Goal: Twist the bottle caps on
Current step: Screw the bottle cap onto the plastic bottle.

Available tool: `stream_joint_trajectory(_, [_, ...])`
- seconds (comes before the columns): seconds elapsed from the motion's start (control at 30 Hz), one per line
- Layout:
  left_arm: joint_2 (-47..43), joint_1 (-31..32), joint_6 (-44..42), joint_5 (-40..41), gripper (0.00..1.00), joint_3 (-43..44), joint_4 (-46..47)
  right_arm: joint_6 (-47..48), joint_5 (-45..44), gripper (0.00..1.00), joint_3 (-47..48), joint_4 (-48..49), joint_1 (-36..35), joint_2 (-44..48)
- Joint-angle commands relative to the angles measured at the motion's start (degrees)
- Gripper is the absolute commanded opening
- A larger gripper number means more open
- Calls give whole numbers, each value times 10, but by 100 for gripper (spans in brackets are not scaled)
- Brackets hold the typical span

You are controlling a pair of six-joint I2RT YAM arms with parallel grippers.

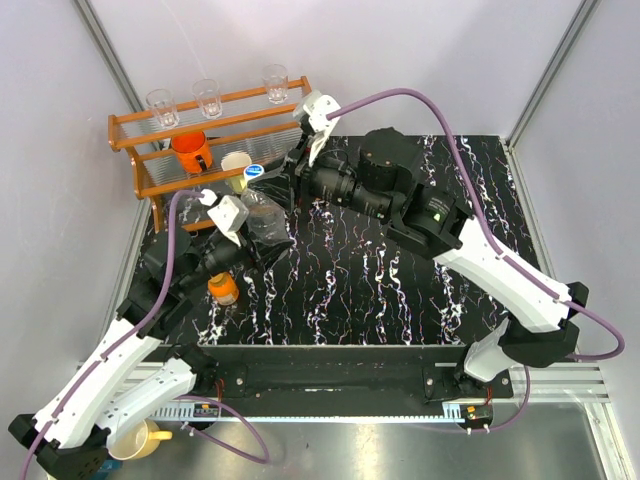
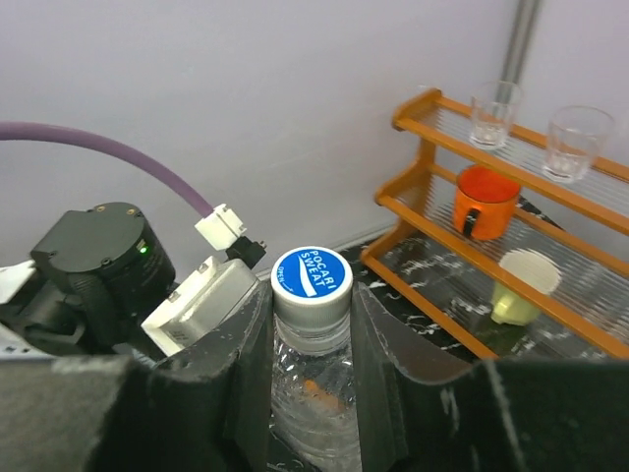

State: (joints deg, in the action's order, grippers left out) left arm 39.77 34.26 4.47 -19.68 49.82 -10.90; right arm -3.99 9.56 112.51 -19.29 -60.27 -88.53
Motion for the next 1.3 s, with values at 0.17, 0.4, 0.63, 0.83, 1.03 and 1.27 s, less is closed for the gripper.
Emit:
stream_joint_trajectory(0.17, [-14,-2,-24,30,0,28,48,13,-93,74,-21,-95,-45,11])
stream_joint_trajectory(0.4, [-22,-9,5,-9,0,18,63,-3,-116,100,-28,-73,-45,75])
stream_joint_trajectory(0.63, [-22,-13,40,-131,0,2,100,37,51,100,-47,-68,-37,131])
stream_joint_trajectory(0.83, [-5,-11,165,-412,0,-30,244,73,296,100,-51,-45,44,139])
stream_joint_trajectory(1.03, [15,19,178,-493,0,-25,232,4,490,100,-69,79,86,120])
stream_joint_trajectory(1.27, [36,36,150,-501,0,-12,206,-58,564,99,4,117,89,34])
